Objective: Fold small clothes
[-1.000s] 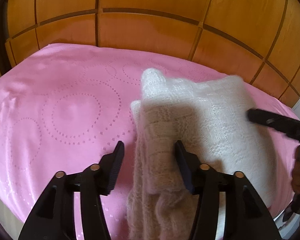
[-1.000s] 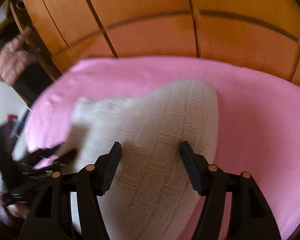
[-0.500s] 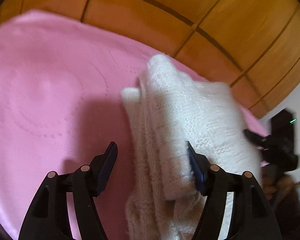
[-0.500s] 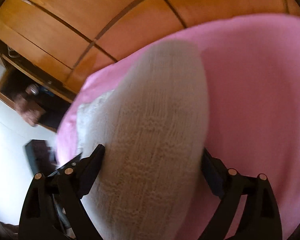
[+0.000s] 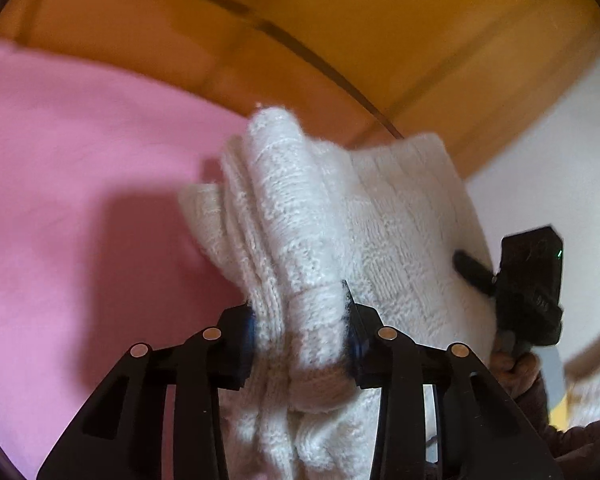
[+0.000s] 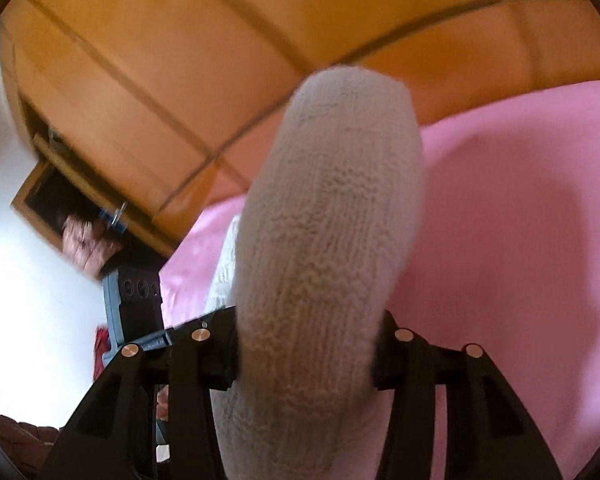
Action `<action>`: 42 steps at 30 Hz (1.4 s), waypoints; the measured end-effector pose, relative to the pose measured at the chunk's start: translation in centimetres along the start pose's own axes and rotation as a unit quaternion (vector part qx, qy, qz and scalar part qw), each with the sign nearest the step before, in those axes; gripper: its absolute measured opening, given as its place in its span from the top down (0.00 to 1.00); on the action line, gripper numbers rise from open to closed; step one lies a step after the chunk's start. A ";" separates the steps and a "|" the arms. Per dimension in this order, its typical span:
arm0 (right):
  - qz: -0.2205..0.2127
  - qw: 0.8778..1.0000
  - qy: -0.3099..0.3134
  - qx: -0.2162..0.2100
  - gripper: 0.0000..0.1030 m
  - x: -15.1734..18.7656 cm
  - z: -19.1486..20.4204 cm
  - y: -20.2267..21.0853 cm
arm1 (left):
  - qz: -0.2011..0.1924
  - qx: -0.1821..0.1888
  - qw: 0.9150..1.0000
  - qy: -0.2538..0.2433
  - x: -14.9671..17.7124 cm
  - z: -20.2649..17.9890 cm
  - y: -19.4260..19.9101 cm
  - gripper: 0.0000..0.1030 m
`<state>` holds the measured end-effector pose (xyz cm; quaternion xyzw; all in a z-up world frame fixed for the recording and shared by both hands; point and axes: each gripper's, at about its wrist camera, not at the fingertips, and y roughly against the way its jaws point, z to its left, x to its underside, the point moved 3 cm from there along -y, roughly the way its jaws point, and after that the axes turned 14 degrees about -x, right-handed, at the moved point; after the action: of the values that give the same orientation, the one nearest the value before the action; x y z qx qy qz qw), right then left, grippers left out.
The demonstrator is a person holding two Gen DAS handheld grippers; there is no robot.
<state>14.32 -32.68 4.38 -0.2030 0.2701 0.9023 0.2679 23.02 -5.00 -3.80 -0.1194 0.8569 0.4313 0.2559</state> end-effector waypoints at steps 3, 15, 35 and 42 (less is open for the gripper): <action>-0.040 0.998 -0.021 0.048 0.54 -0.3 -2.9 5.6 | 0.028 -0.003 0.998 -0.057 -0.6 -5.6 -4.1 0.66; -0.107 0.961 -0.068 0.247 0.13 4.0 -6.4 13.3 | -0.016 -0.202 0.966 -0.163 1.8 -12.9 -5.9 0.44; -0.096 0.900 0.016 0.425 0.02 13.2 2.8 5.8 | -0.086 -0.274 0.950 -0.125 6.5 -10.7 1.8 0.18; -0.098 0.898 0.020 0.429 0.02 13.3 3.2 5.7 | -0.089 -0.284 0.947 -0.122 7.1 -10.6 2.2 0.12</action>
<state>-0.02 -29.82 2.23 -0.1116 0.6147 0.6644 0.4103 12.53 -12.04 -0.88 -0.2097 0.6470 0.6435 0.3513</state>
